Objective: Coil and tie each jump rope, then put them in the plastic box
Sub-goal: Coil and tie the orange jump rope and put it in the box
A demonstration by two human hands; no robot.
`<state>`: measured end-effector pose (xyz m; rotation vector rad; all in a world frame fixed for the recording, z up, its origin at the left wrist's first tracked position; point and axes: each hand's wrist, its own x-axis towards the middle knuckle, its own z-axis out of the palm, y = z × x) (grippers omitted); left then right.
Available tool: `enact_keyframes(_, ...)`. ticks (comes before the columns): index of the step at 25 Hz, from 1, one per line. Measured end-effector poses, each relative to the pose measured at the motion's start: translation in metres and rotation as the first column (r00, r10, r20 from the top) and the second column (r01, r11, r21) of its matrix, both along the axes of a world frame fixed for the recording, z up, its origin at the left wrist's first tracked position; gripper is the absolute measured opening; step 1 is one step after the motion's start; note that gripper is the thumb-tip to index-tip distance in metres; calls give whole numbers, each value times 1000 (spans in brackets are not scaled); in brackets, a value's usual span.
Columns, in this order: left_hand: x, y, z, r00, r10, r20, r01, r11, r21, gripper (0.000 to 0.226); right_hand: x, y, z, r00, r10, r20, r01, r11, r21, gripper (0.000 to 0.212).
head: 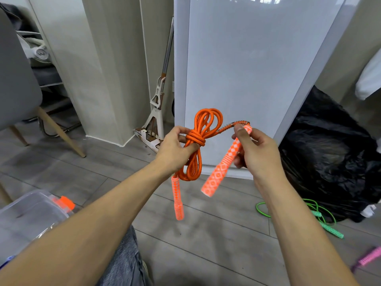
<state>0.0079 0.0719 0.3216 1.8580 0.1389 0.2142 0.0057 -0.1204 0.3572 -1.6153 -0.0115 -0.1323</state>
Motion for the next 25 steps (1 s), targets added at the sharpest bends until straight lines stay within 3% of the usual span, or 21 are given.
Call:
enact_keyframes(3, 0, -3, -1, 999, -30, 29, 26, 991, 129, 41, -1, 4, -2, 1000, -1, -6, 2, 994, 105, 25)
enact_keyframes(6, 2, -3, -2, 999, -48, 19, 45, 990, 130, 44, -2, 7, -5, 998, -36, 44, 30, 991, 131, 21)
enact_keyframes(10, 1, -2, -1, 1000, -15, 27, 14, 1000, 21, 41, -5, 15, -8, 989, -76, 130, 64, 994, 93, 20)
enact_keyframes(15, 10, -2, -3, 993, 121, -5, -117, 956, -269, 37, -9, 31, -16, 990, -85, 111, 70, 988, 138, 23)
enact_keyframes(21, 15, 5, 1, 962, 263, -74, -269, 870, -413, 35, -15, 44, -29, 976, 4, 218, 24, 992, -125, 13)
enact_keyframes(23, 17, 11, 1, 957, 250, -146, -289, 837, -464, 37, -15, 44, -32, 970, 73, 232, -27, 980, -197, 10)
enact_keyframes(25, 15, 10, 4, 961, 189, -203, -272, 784, -558, 24, -14, 42, -35, 967, 141, 214, -73, 952, -297, 8)
